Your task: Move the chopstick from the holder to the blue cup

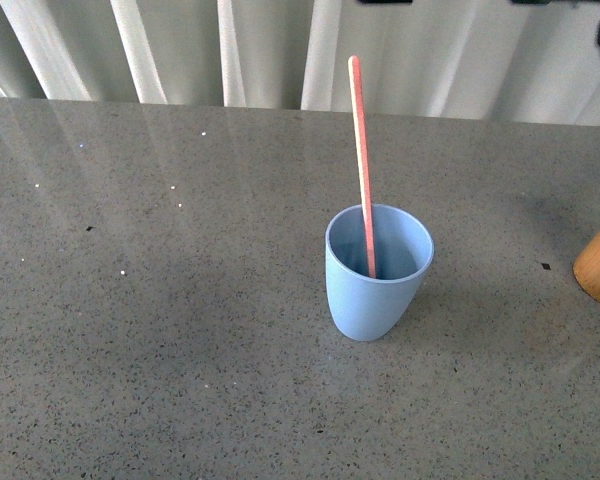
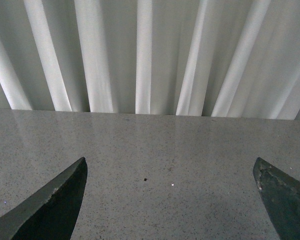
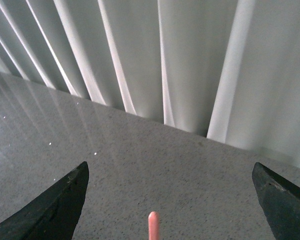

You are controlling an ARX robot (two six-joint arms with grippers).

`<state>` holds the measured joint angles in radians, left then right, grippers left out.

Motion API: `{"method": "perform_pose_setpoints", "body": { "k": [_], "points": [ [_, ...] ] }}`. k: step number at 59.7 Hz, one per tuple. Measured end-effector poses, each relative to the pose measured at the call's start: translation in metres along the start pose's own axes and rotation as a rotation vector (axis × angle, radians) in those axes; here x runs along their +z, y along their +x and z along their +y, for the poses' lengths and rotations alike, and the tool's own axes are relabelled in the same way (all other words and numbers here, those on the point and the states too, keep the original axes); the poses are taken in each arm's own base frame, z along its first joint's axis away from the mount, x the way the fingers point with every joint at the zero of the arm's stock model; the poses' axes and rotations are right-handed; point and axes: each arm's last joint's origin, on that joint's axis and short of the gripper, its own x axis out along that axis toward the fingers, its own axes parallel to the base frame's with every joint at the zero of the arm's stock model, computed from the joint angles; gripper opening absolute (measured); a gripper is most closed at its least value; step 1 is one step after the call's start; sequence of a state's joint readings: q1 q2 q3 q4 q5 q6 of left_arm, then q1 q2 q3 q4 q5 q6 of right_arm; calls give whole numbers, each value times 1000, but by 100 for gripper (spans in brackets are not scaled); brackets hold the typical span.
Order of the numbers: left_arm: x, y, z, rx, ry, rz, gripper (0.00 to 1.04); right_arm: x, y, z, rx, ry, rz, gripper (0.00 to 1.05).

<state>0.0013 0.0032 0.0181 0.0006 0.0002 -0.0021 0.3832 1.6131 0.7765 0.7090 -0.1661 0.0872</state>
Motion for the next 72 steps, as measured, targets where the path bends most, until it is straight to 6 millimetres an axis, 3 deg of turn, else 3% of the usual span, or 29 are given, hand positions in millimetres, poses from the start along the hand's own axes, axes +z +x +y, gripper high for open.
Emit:
{"method": "perform_pose_setpoints", "body": {
  "k": [11, 20, 28, 33, 45, 48, 51, 56, 61, 72],
  "points": [
    [0, 0, 0, 0, 0, 0, 98, 53, -46, -37, -213, -72, -124, 95],
    [0, 0, 0, 0, 0, 0, 98, 102, -116, -64, -404, -161, -267, 95],
    [0, 0, 0, 0, 0, 0, 98, 118, -177, -81, -559, -221, -352, 95],
    [0, 0, 0, 0, 0, 0, 98, 111, -209, -98, -659, -238, -351, 95],
    [0, 0, 0, 0, 0, 0, 98, 67, -281, -155, -924, -176, -230, 94],
    [0, 0, 0, 0, 0, 0, 98, 56, -292, -160, -856, -106, -178, 87],
    [0, 0, 0, 1, 0, -1, 98, 41, -291, -148, -685, -56, -147, 76],
    [0, 0, 0, -3, 0, -1, 98, 24, -277, -121, -571, -61, -141, 60],
    [0, 0, 0, -1, 0, 0, 98, 7, -267, -97, -564, -66, -141, 43],
    [0, 0, 0, 0, 0, -1, 98, -15, -254, -69, -564, -77, -148, 12]
  ]
}}
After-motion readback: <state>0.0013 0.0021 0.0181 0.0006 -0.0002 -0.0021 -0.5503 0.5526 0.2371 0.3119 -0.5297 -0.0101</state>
